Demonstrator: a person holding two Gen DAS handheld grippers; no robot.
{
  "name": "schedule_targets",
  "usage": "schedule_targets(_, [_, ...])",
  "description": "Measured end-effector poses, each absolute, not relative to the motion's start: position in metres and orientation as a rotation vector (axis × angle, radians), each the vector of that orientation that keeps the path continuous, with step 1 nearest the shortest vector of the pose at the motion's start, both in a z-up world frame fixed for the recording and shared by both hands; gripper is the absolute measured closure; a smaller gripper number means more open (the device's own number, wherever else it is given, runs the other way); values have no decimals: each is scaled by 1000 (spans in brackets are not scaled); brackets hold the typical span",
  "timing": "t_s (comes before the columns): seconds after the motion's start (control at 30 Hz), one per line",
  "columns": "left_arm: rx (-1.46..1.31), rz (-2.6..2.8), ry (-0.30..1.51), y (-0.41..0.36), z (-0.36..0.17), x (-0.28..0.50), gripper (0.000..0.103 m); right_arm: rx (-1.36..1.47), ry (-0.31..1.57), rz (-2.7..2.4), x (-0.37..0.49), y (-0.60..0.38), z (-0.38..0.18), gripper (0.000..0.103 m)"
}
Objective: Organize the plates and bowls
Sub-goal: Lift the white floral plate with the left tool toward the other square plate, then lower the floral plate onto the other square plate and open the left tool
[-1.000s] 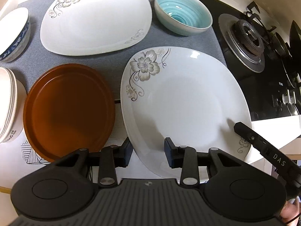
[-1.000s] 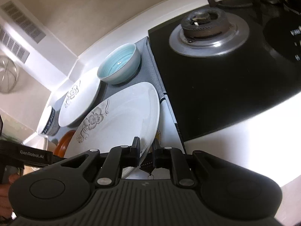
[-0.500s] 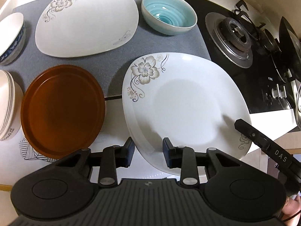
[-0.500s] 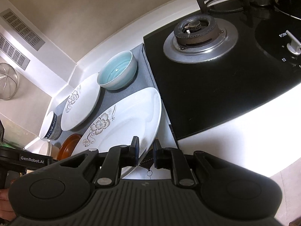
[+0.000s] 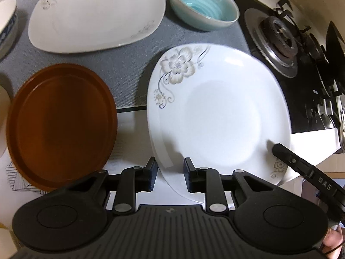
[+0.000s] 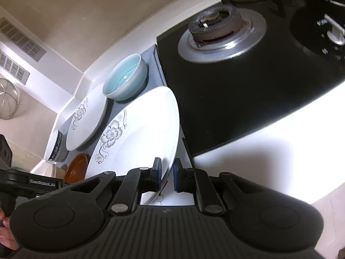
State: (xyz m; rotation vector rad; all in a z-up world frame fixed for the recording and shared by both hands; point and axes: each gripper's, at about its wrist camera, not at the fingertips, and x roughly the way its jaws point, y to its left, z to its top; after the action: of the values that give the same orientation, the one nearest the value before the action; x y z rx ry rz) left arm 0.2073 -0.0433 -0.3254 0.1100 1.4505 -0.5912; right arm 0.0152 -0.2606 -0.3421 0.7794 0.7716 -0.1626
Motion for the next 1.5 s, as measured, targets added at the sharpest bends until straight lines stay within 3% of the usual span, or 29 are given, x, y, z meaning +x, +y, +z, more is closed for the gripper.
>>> schedule_targets(0.2, [34,-573,1454,-39,-337,238,66,818,793,-162,14,-265,-351,94])
schedule_targets(0.33, [45,-608,1440,-52,-336,249,69,847,795,-146,20,-274,-355,89])
schedule_targets(0.63, [14,-637,1443,-43,-326,246,77,827,743,-99,26,-287,-348,90])
schedule_targets(1.03, [-94,-661,1335,-5,-269,238,77,733,660,-111,12,-258,-286,88])
schedule_targets(1.5, [-76,-550,1271,53,-233,276,77,705,651,5,64,-192,-286,87])
